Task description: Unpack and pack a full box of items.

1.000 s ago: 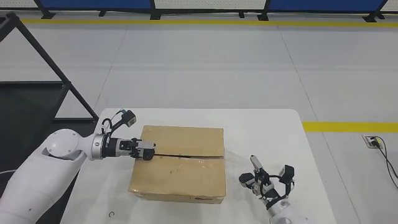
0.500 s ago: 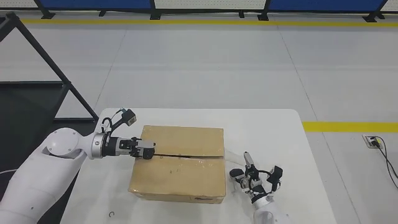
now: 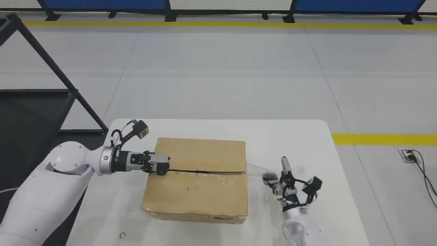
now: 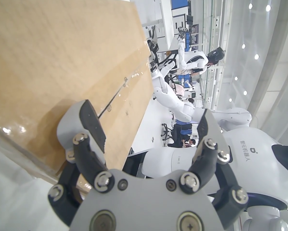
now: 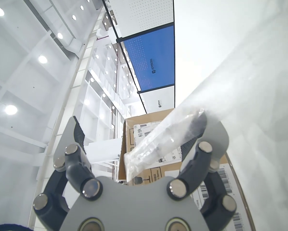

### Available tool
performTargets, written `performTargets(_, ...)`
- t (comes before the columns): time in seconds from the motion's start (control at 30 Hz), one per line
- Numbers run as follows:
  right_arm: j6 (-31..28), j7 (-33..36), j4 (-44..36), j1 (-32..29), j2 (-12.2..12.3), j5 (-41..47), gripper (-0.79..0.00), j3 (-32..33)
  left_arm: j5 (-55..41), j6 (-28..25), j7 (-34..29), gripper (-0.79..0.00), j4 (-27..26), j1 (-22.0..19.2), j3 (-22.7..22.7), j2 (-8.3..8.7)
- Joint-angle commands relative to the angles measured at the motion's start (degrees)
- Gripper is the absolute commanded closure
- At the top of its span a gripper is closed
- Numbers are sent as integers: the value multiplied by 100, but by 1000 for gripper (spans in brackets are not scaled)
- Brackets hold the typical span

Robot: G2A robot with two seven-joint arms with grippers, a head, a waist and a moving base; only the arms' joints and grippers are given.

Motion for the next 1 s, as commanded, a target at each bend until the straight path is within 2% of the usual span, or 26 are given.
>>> performTargets(0.0,-19,-23,-100,-46,6,-33,-785,85,27,19,-10,-785,-20,11,-30,-5)
performTargets(0.23,8,-33,-445,-217,15,-89,-785,311,124,49,-48,-785,-74,41,-126,-24)
performTargets(0.57,-32,-38,-650,-92,-16,-119,-785,501,210,80,-26,-785,-94,91,-262,-53)
performTargets(0.97,375,-277,-1876,-450,44,-879,-785,995,263,124,-26,-785,-135,169,-412,-87)
